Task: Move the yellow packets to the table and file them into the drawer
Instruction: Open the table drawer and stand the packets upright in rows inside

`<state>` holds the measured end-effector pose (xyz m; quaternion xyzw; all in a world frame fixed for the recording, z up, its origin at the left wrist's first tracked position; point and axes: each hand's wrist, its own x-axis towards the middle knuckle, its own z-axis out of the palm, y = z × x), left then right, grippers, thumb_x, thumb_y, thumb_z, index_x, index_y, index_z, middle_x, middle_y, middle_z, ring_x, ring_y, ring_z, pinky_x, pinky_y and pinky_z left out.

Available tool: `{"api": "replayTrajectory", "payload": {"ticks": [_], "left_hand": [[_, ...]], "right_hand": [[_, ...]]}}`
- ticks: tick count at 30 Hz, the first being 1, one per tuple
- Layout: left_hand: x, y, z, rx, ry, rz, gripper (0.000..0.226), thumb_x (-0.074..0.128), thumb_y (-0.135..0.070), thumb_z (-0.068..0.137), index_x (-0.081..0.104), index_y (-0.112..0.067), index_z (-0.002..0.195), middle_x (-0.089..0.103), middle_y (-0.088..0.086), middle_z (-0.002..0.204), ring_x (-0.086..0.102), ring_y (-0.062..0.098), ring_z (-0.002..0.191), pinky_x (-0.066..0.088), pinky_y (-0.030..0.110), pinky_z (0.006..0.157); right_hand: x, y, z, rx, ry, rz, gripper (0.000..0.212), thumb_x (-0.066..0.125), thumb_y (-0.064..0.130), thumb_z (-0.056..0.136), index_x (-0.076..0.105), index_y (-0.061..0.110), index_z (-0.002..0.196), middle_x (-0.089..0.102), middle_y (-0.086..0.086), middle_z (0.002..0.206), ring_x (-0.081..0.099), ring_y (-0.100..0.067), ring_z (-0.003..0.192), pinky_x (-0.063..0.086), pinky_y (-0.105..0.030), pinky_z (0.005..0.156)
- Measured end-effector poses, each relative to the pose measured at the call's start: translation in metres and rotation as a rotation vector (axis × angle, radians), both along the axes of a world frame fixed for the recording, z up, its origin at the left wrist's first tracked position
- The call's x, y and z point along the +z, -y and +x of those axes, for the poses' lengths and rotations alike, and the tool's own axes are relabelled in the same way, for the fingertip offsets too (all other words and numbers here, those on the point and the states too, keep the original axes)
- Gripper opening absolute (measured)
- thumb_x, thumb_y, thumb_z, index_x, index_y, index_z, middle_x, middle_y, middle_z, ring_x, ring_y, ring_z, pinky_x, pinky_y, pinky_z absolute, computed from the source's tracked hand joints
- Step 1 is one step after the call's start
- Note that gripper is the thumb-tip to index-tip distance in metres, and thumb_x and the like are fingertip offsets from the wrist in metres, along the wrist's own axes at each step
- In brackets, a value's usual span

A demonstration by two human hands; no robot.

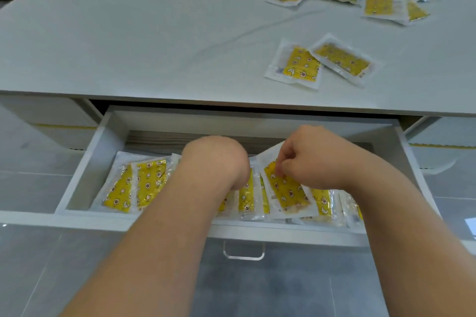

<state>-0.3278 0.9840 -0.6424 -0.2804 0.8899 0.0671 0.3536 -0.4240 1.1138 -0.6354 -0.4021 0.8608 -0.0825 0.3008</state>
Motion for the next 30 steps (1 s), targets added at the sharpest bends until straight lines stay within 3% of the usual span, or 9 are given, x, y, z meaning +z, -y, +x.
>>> {"api": "replayTrajectory", "payload": {"ticks": [3,6,9,11,13,17,21,26,30], "left_hand": [[-0.006,-0.008,-0.004,-0.043,0.063,0.077,0.061,0.047,-0.01,0.091,0.043,-0.023,0.151,0.056,0.006,0.142,0.063,0.027,0.108,0.054,0.04,0.093],[-0.005,-0.015,-0.006,-0.033,0.063,0.152,0.047,0.047,-0.025,0.102,0.046,-0.019,0.148,0.063,0.005,0.093,0.056,0.018,0.063,0.048,0.029,0.057],[-0.006,-0.012,-0.004,-0.048,0.064,0.14,0.044,0.044,-0.041,0.105,0.055,-0.017,0.141,0.053,-0.001,0.07,0.049,0.013,0.053,0.041,0.025,0.051],[-0.011,-0.001,-0.003,-0.052,0.031,0.084,0.039,0.053,-0.027,0.1,0.059,-0.018,0.138,0.06,0.0,0.071,0.056,0.014,0.056,0.049,0.027,0.058],[-0.017,0.01,-0.002,-0.028,-0.011,0.056,0.045,0.062,-0.015,0.092,0.06,-0.019,0.137,0.07,0.003,0.094,0.069,0.019,0.079,0.056,0.03,0.07],[-0.026,0.024,0.002,-0.001,-0.053,-0.004,0.066,0.08,-0.031,0.082,0.054,-0.023,0.142,0.056,0.004,0.138,0.059,0.027,0.121,0.053,0.041,0.099],[-0.033,0.024,0.004,0.005,-0.073,0.011,0.074,0.084,-0.037,0.079,0.05,-0.024,0.144,0.04,0.007,0.141,0.057,0.03,0.118,0.053,0.038,0.095],[-0.038,0.023,0.0,-0.024,-0.079,0.04,0.069,0.085,-0.033,0.078,0.054,-0.022,0.139,0.058,0.003,0.132,0.059,0.026,0.115,0.054,0.04,0.095],[-0.031,0.02,-0.003,-0.055,-0.06,0.039,0.063,0.082,-0.036,0.081,0.057,-0.02,0.137,0.062,0.002,0.128,0.06,0.025,0.114,0.054,0.04,0.095]], "right_hand": [[-0.007,0.002,-0.002,-0.008,0.021,-0.006,0.021,0.06,0.013,0.09,0.078,0.02,0.081,0.074,0.002,0.081,0.069,-0.017,0.075,0.058,-0.03,0.063],[-0.015,0.003,-0.002,-0.016,0.109,-0.004,0.035,0.056,-0.004,0.085,0.073,0.026,0.08,0.07,0.009,0.083,0.066,-0.01,0.078,0.05,-0.022,0.062],[-0.023,0.005,-0.002,-0.018,0.135,-0.014,0.038,0.052,-0.008,0.083,0.065,0.027,0.087,0.064,0.007,0.092,0.061,-0.011,0.084,0.047,-0.022,0.062],[-0.026,0.007,-0.004,-0.032,0.128,-0.024,0.037,0.052,-0.007,0.083,0.06,0.029,0.09,0.059,0.007,0.094,0.059,-0.014,0.086,0.044,-0.022,0.059],[-0.025,0.009,-0.005,-0.07,0.138,-0.051,0.039,0.055,-0.006,0.082,0.06,0.03,0.096,0.055,0.006,0.094,0.057,-0.015,0.082,0.041,-0.022,0.055],[-0.026,0.014,-0.003,-0.141,0.165,-0.055,0.054,0.058,-0.004,0.084,0.055,0.034,0.123,0.056,0.0,0.116,0.061,-0.018,0.09,0.047,-0.024,0.06],[-0.032,0.016,0.003,-0.058,0.088,0.156,0.079,0.051,-0.005,0.089,0.034,0.034,0.155,0.042,-0.008,0.152,0.056,-0.03,0.122,0.053,-0.031,0.083],[-0.037,0.014,0.004,-0.046,-0.085,0.353,0.067,0.058,0.005,0.088,0.043,0.025,0.151,0.036,-0.012,0.154,0.038,-0.037,0.138,0.044,-0.046,0.109],[-0.034,0.011,0.003,-0.016,-0.134,0.362,0.07,0.067,0.018,0.087,0.04,0.03,0.151,0.035,-0.008,0.154,0.026,-0.035,0.144,0.032,-0.05,0.113]]}}
